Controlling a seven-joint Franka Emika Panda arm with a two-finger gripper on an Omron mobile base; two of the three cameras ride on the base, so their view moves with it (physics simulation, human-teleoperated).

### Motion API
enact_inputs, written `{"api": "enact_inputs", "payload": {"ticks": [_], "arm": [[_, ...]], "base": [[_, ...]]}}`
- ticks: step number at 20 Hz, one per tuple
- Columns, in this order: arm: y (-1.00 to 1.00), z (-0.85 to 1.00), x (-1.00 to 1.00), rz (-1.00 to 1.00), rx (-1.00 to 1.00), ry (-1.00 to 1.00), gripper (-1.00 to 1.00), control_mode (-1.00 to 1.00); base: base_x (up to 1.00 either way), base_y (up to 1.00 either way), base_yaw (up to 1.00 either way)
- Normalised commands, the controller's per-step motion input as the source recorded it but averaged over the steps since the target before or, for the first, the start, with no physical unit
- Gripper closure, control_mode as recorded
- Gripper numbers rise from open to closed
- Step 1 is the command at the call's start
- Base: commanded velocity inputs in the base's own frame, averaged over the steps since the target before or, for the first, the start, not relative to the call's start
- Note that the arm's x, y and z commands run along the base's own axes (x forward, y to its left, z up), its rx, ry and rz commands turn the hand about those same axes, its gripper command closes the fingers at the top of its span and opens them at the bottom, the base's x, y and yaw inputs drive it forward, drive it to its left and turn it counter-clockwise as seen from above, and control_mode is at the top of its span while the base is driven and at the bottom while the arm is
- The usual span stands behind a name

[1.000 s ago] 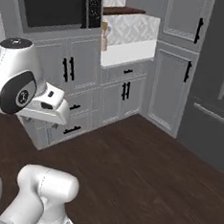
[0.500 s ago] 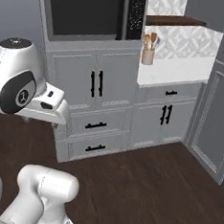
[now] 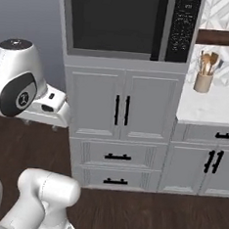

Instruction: Navigate to the microwave.

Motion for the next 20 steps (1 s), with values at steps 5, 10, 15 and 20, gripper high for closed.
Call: {"api": "enact_inputs", "payload": {"ticks": [5, 10, 15, 20], "arm": [[0.0, 0.0, 0.0, 0.0, 0.0, 0.0, -1.0, 1.0], [0.0, 0.0, 0.0, 0.0, 0.0, 0.0, -1.0, 1.0], [0.0, 0.0, 0.0, 0.0, 0.0, 0.0, -1.0, 1.0], [0.0, 0.0, 0.0, 0.0, 0.0, 0.0, -1.0, 1.0]], "base": [[1.0, -0.61, 0.43], [0.97, -0.71, 0.27], [0.64, -0.17, 0.02], [0.67, 0.0, 0.11]]}}
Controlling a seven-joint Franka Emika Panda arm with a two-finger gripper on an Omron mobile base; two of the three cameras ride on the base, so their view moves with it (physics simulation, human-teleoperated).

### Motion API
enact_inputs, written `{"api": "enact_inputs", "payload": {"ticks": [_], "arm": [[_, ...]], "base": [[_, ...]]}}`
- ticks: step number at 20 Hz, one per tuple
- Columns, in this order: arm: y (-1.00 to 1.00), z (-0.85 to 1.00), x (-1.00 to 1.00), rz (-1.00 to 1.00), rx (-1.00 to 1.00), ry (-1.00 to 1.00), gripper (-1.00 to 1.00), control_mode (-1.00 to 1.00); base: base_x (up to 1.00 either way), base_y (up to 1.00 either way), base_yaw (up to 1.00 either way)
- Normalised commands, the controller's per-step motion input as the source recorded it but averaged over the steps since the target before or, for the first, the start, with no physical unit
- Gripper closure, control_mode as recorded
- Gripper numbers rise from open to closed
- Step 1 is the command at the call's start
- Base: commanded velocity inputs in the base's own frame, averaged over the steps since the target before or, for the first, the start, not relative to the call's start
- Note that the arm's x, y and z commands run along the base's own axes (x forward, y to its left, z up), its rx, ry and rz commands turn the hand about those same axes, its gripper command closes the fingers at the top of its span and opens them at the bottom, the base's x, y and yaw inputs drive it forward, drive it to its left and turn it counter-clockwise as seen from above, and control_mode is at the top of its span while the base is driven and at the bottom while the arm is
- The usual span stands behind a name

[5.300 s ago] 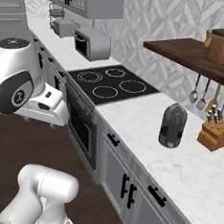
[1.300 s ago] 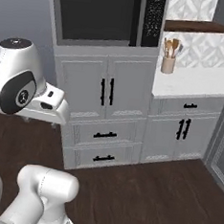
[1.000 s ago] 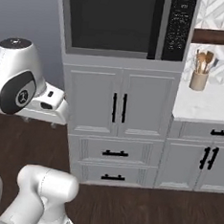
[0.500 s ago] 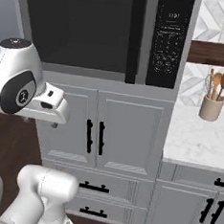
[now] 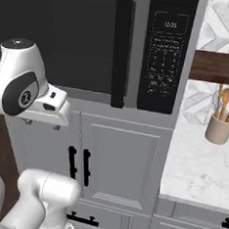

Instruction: Navigate to the microwave.

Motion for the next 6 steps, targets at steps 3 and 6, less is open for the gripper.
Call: {"api": "enact_inputs", "payload": {"ticks": [3, 6], "arm": [[0.0, 0.0, 0.0, 0.0, 0.0, 0.0, -1.0, 1.0], [0.0, 0.0, 0.0, 0.0, 0.0, 0.0, -1.0, 1.0]], "base": [[0.65, -0.12, 0.15], [0.66, -0.22, 0.11]]}}
